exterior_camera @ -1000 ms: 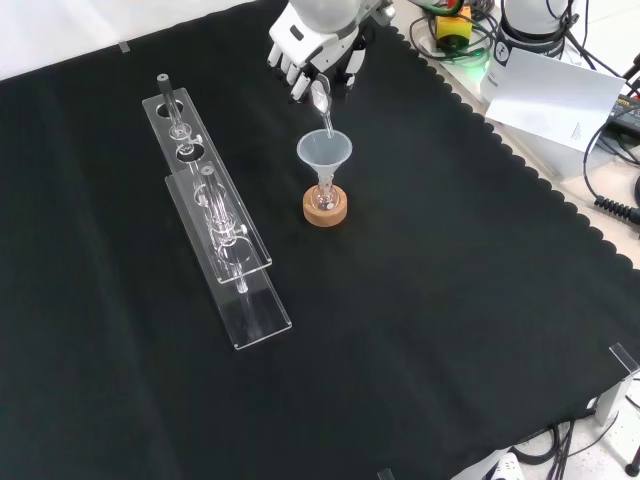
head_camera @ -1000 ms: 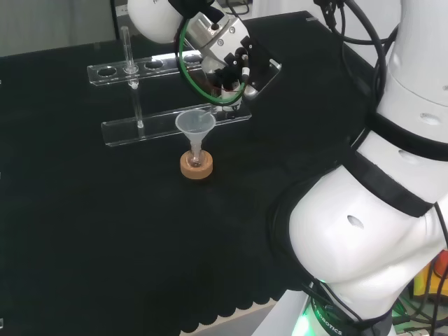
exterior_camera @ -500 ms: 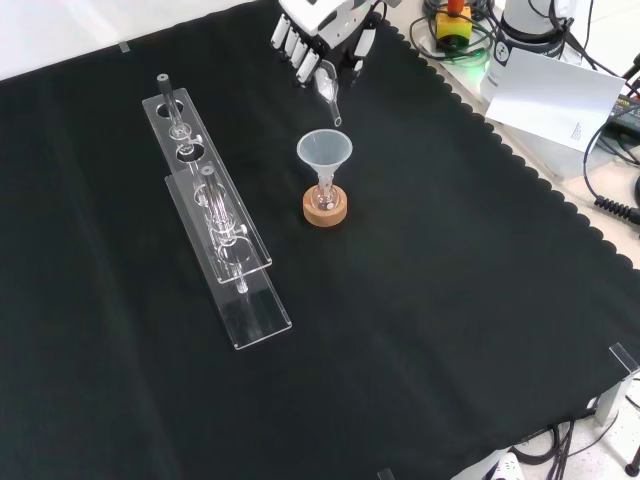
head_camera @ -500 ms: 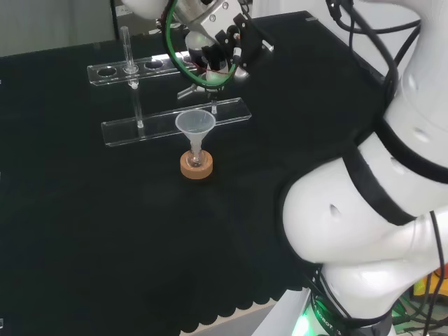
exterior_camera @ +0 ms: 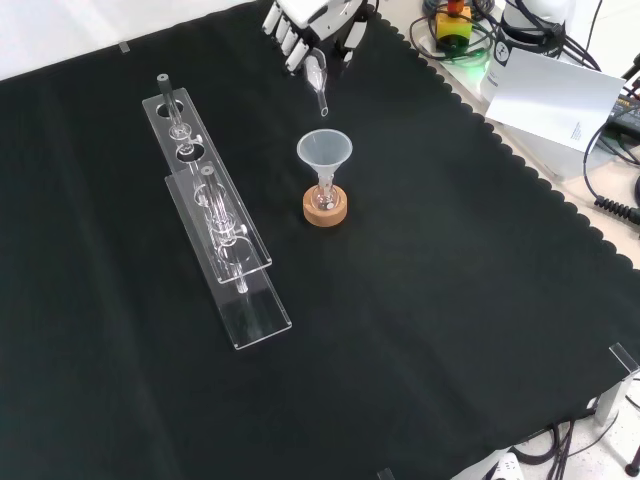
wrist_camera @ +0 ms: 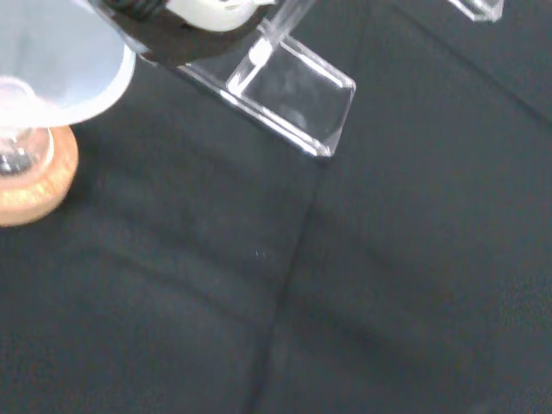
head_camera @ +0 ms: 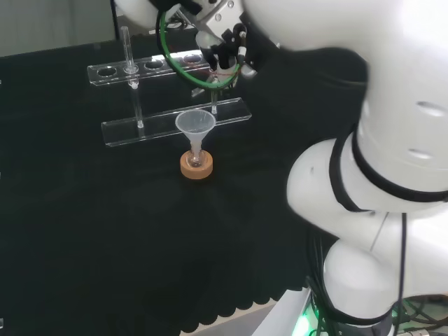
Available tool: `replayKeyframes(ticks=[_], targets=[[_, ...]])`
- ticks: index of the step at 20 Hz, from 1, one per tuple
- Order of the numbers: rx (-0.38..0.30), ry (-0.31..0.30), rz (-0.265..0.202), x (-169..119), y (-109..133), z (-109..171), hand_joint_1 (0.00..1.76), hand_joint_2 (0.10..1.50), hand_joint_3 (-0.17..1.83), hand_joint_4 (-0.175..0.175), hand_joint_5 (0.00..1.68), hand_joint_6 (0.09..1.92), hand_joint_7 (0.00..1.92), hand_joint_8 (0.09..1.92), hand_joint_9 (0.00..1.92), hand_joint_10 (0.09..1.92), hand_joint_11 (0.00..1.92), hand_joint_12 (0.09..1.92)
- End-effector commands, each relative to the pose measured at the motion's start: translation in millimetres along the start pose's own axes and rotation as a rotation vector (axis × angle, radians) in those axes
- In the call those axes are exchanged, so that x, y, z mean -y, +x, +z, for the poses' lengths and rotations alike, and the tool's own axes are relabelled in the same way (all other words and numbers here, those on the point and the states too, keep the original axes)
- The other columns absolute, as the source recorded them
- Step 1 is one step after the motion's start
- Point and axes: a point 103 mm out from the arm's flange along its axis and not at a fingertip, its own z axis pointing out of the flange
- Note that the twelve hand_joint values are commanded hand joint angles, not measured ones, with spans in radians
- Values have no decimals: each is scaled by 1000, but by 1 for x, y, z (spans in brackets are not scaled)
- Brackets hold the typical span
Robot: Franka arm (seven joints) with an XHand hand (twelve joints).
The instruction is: Pour all the NaCl from the weighing funnel into the round-bottom flask.
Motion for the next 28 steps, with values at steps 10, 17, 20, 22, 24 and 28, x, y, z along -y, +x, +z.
replayKeyframes(ticks=[10, 17, 20, 22, 24, 28], targets=[[59, 92, -33, -15, 15, 35, 1232, 1003, 160, 29, 1077, 962, 1047, 861, 1097, 460, 856, 1041], [78, 85, -36, -17, 13, 36, 1232, 1002, 161, 27, 1078, 962, 1046, 861, 1097, 459, 857, 1040], [90, 87, -39, -17, 19, 32, 1232, 1002, 161, 26, 1078, 962, 1046, 861, 1097, 459, 857, 1039], [100, 87, -41, -18, 22, 31, 1232, 1002, 162, 26, 1078, 962, 1045, 861, 1097, 459, 857, 1039], [107, 87, -44, -18, 23, 30, 1232, 1002, 162, 26, 1078, 962, 1045, 861, 1097, 459, 857, 1039], [123, 86, -50, -19, 24, 29, 1232, 1002, 162, 25, 1079, 962, 1045, 861, 1097, 458, 858, 1038]])
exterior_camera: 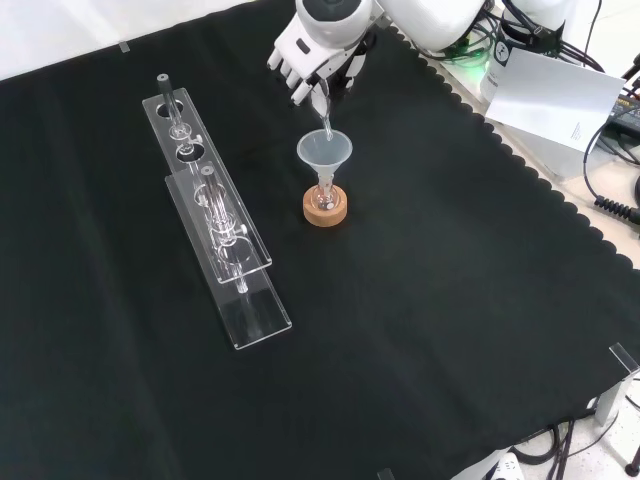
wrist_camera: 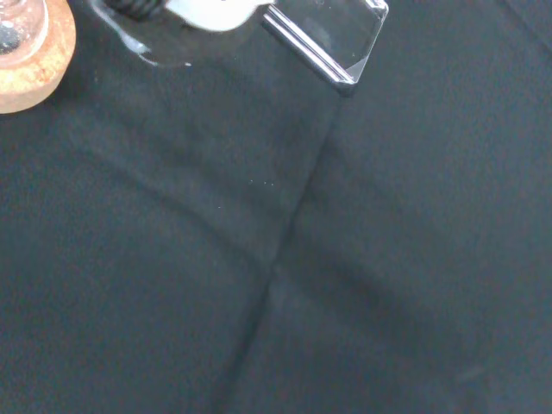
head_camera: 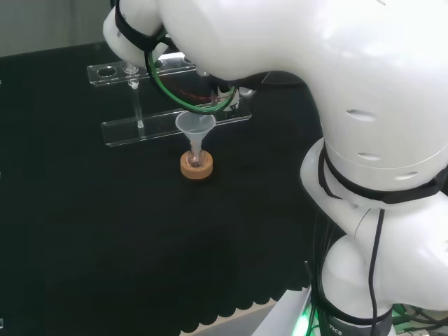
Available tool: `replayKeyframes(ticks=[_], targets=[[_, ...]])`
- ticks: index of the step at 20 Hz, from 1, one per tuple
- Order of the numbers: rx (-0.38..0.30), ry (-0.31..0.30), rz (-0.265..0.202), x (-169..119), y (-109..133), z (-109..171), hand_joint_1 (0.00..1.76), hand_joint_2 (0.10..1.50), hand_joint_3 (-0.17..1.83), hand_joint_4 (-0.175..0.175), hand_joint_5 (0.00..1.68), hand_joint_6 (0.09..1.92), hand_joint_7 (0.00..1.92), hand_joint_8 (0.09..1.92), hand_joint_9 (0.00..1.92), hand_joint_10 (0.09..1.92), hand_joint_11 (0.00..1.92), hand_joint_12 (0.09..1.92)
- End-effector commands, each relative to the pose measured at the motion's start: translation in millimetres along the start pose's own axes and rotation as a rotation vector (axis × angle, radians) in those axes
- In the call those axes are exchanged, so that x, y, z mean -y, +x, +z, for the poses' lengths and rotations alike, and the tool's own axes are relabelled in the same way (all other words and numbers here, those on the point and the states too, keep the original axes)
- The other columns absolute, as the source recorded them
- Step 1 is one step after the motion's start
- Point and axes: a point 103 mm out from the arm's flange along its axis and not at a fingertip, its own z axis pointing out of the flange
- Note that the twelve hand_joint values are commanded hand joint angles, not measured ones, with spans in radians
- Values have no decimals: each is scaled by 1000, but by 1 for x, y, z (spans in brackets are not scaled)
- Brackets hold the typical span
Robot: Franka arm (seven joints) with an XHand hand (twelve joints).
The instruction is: Pour all the NaCl from the weighing funnel into the round-bottom flask.
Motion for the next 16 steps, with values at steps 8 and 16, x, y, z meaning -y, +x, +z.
replayKeyframes(ticks=[8, 16], targets=[[50, 11, -3, 0, 3, -6, 1233, 1055, 62, 7, 1067, 971, 1034, 876, 1099, 449, 864, 1026], [76, 13, -13, -3, -1, -4, 1231, 1054, 60, 20, 1073, 969, 1036, 867, 1099, 448, 866, 1025]])
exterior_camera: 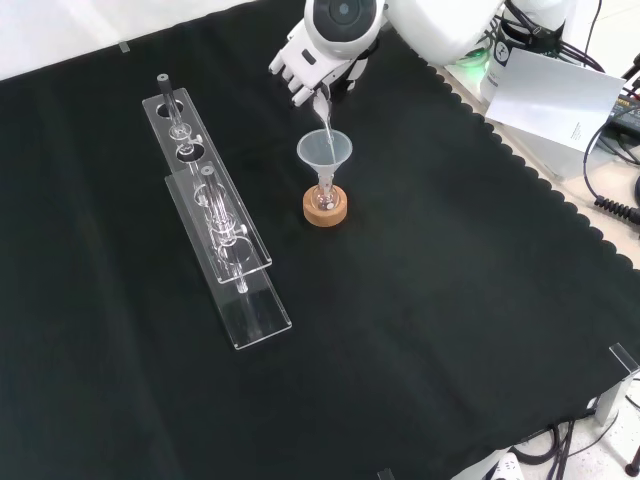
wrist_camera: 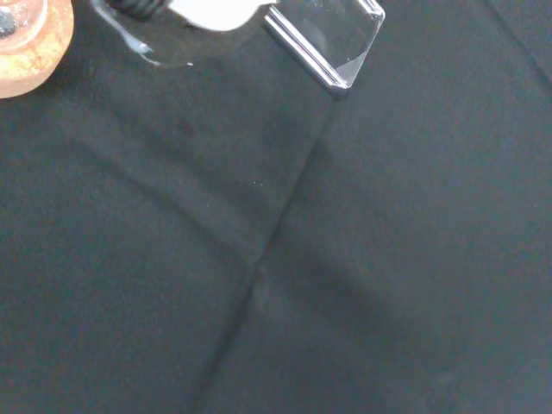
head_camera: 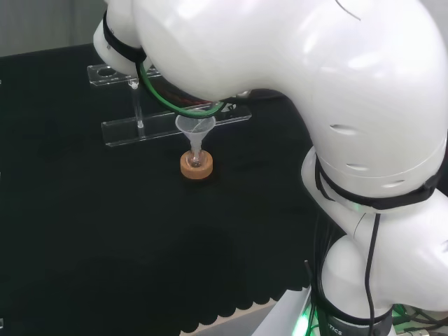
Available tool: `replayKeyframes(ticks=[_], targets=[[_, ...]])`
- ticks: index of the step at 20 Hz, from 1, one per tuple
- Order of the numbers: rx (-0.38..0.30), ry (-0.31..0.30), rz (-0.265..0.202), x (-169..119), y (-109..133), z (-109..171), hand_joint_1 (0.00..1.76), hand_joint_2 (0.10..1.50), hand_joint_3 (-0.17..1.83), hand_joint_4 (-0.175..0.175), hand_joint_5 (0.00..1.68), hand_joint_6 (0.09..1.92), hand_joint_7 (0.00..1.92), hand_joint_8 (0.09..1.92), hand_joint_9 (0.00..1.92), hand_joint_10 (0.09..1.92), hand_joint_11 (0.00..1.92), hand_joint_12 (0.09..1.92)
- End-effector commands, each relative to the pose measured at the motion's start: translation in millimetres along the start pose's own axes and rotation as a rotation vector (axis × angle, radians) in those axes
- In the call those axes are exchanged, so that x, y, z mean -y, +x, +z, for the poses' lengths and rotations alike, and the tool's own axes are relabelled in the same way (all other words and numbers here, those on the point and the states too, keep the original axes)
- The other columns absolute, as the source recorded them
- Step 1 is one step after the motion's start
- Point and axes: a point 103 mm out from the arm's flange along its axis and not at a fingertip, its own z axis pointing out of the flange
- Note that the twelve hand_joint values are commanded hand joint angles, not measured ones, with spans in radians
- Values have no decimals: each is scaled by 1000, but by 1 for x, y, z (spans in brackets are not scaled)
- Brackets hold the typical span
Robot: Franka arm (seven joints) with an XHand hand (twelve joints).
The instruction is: Pour all the NaCl from the weighing funnel into the round-bottom flask.
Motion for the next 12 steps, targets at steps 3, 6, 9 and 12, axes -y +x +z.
replayKeyframes(ticks=[3, 6, 9, 12], targets=[[32, 11, -3, -1, 1, -6, 1232, 1053, 60, 18, 1076, 966, 1036, 866, 1098, 448, 867, 1024], [53, 12, 0, 0, 7, -13, 1232, 1053, 61, 17, 1077, 965, 1036, 865, 1098, 447, 868, 1024], [57, 9, -6, -1, 9, -15, 1232, 1053, 61, 17, 1077, 965, 1036, 865, 1097, 447, 868, 1024], [75, 13, -5, -1, 9, -16, 1232, 1053, 61, 16, 1078, 964, 1036, 864, 1097, 447, 869, 1023]])
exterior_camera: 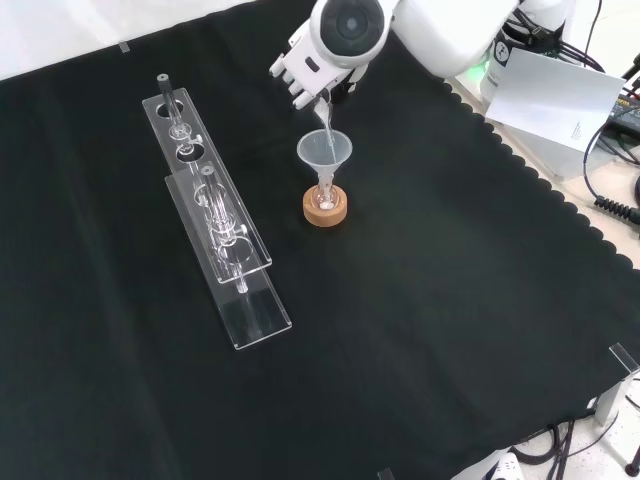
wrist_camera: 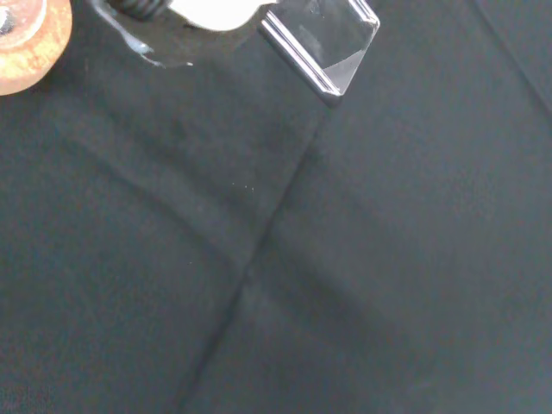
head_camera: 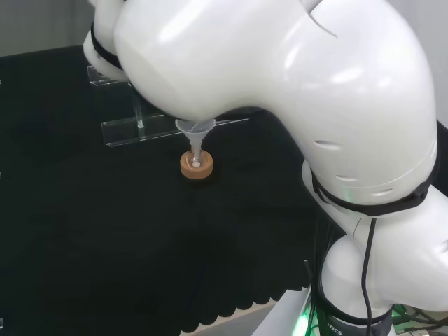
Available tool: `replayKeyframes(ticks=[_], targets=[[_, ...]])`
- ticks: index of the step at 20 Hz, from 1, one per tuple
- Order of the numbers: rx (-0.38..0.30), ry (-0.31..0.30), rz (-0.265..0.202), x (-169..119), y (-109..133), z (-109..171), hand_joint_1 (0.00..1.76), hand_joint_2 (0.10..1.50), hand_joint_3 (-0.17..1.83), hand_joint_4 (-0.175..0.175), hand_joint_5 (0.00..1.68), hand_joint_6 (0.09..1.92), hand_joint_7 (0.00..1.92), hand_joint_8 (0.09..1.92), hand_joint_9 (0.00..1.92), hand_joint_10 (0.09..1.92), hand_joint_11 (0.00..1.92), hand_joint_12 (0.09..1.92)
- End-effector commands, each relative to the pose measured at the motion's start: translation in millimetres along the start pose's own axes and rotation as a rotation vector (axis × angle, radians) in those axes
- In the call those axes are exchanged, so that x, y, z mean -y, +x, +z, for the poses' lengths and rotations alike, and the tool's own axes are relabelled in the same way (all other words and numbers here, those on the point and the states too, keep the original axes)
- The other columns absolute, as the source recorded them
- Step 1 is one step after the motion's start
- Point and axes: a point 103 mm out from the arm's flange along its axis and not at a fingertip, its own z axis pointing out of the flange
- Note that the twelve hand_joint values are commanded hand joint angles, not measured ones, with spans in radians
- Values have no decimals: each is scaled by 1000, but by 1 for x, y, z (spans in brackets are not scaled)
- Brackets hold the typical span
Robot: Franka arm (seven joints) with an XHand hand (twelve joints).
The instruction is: Pour all the NaCl from the weighing funnel into the round-bottom flask.
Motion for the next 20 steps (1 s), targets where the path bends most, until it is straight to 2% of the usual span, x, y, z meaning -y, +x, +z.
replayKeyframes(ticks=[1, 7, 20], targets=[[19, 4, -3, 0, 2, -5, 1232, 1052, 61, 16, 1078, 964, 1036, 864, 1097, 446, 869, 1023], [31, -16, -31, -4, -7, 3, 1233, 1052, 61, 15, 1079, 963, 1036, 863, 1096, 446, 870, 1022], [89, 18, -11, -1, 2, -11, 1233, 1051, 62, 13, 1081, 961, 1037, 860, 1096, 445, 871, 1020]])
